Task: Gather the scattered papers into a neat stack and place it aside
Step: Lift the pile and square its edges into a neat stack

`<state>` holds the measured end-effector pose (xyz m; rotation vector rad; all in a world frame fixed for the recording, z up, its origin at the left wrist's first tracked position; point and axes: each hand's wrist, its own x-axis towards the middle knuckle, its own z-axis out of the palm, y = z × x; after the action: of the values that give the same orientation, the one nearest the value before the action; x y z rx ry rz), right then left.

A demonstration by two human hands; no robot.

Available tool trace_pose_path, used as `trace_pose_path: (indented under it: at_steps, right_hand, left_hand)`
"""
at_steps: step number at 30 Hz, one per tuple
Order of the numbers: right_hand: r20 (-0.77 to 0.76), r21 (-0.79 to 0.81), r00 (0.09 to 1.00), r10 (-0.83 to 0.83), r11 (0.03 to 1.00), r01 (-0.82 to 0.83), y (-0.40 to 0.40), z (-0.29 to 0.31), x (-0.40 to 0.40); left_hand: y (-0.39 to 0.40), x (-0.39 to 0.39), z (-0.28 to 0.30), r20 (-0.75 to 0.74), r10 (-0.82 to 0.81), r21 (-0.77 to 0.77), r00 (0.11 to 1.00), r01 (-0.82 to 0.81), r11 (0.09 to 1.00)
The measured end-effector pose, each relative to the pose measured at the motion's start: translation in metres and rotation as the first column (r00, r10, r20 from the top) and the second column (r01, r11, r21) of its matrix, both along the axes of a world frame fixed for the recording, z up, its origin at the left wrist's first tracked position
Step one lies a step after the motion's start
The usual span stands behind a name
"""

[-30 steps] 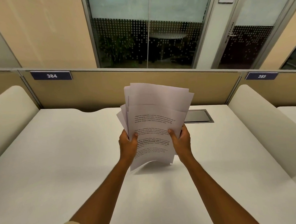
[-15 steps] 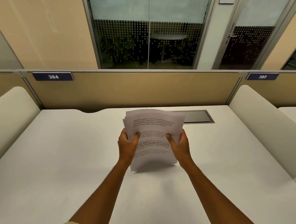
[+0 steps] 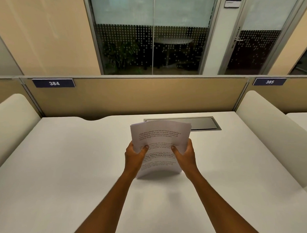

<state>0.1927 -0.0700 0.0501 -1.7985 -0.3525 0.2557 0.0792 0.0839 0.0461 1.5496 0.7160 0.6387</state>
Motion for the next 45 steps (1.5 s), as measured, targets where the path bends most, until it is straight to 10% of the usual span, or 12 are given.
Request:
trace_pose_path:
  at_steps: [45]
  right_hand:
    - [-0.038, -0.025, 0.999, 0.034, 0.999, -0.035, -0.007, -0.016, -0.02]
  left_hand:
    - [-0.016, -0.013, -0.006, 0.085, 0.054, -0.112, 0.995, -0.044, 0.993]
